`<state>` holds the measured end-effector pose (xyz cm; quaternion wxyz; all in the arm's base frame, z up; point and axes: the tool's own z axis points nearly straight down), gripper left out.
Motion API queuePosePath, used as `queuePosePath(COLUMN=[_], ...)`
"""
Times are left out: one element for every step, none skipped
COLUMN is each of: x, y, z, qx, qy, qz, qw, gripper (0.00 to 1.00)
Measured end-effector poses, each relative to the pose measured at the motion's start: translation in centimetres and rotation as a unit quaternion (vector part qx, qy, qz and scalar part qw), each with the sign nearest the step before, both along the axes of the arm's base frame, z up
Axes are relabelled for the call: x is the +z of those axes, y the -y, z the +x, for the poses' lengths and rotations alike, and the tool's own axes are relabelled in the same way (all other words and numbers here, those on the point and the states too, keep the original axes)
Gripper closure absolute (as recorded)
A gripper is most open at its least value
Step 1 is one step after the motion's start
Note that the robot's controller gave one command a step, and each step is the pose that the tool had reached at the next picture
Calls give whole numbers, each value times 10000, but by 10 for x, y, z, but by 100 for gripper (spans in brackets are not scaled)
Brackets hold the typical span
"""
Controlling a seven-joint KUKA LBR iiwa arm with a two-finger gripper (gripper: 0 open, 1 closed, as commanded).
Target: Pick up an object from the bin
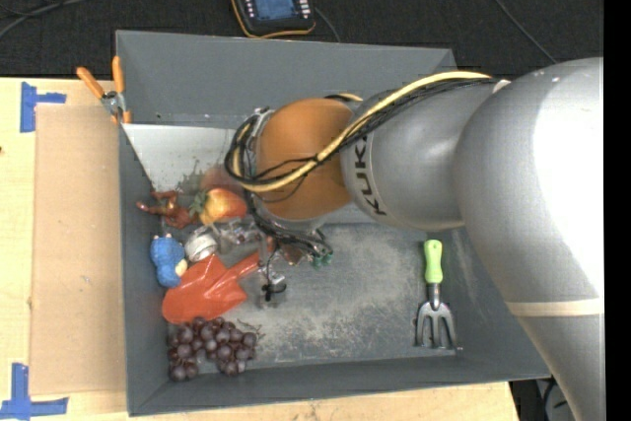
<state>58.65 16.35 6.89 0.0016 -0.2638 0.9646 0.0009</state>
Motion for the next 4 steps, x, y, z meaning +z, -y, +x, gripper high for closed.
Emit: queuePosePath(x=[1,1,18,49], y=[21,21,21,21], z=[4,4,2,3], qx=[-665,-669,-672,-673], qy=[-53,-53,-92,-66], qz=[-14,-13,-27,-21], qw=[9978,9977,9977,9977], gripper=[100,100,100,100])
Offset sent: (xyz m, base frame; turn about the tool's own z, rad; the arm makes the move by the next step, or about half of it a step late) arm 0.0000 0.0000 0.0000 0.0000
